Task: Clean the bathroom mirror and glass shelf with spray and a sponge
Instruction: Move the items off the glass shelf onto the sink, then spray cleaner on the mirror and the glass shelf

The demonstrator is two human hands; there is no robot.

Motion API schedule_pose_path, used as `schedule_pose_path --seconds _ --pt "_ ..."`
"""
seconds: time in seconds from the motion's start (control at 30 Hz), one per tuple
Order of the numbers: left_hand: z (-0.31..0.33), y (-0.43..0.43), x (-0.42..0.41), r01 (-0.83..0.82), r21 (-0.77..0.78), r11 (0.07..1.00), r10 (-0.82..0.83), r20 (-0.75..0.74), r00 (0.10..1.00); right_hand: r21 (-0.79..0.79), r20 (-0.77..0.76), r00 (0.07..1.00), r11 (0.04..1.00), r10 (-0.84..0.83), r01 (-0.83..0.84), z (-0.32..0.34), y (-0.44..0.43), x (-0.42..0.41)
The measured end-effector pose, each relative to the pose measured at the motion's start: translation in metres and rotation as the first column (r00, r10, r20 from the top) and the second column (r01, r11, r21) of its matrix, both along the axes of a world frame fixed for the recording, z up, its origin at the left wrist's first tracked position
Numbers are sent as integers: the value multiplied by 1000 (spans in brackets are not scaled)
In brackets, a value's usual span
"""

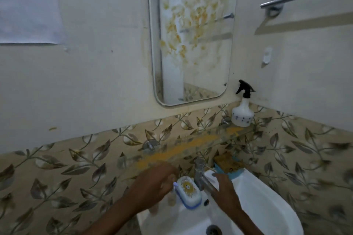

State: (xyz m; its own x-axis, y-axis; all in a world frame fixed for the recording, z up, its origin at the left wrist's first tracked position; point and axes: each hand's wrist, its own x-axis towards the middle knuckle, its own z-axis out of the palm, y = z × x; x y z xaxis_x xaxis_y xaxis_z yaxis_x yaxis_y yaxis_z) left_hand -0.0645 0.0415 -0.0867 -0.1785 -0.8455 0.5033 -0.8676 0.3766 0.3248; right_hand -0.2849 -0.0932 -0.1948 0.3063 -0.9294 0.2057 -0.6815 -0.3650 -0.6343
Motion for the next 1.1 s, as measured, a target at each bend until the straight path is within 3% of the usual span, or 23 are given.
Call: schedule_pose_path --seconds 0.3,0.4,0.5,0.6,0.7,0.83,0.97,1.1 --pt "83 -33 11 -21 -191 981 16 -26 1000 -32 194 980 998 -38 45 95 -19 -55" --pt "117 -52 18 -28 -275 961 50 74 996 -48 248 965 994 -82 97 116 -38 -59" --pt "167 -70 36 -114 -446 888 191 132 973 -80 315 943 987 -109 141 143 -64 -57" --pt "212 -87 53 -217 -593 776 334 94 938 -118 375 912 968 -164 222 163 -112 -58" --pt "238 -105 66 -254 -690 678 490 167 855 -66 518 812 934 -268 351 186 -155 -57" --pt "237 -126 94 -271 -748 605 663 284 693 29 619 718 922 -319 385 205 -202 -61" --pt "226 -137 109 -242 -821 517 789 348 506 69 647 703 940 -297 333 210 -235 -64" --pt "226 -139 110 -222 -852 474 832 351 431 73 610 741 951 -281 301 210 -259 -61"
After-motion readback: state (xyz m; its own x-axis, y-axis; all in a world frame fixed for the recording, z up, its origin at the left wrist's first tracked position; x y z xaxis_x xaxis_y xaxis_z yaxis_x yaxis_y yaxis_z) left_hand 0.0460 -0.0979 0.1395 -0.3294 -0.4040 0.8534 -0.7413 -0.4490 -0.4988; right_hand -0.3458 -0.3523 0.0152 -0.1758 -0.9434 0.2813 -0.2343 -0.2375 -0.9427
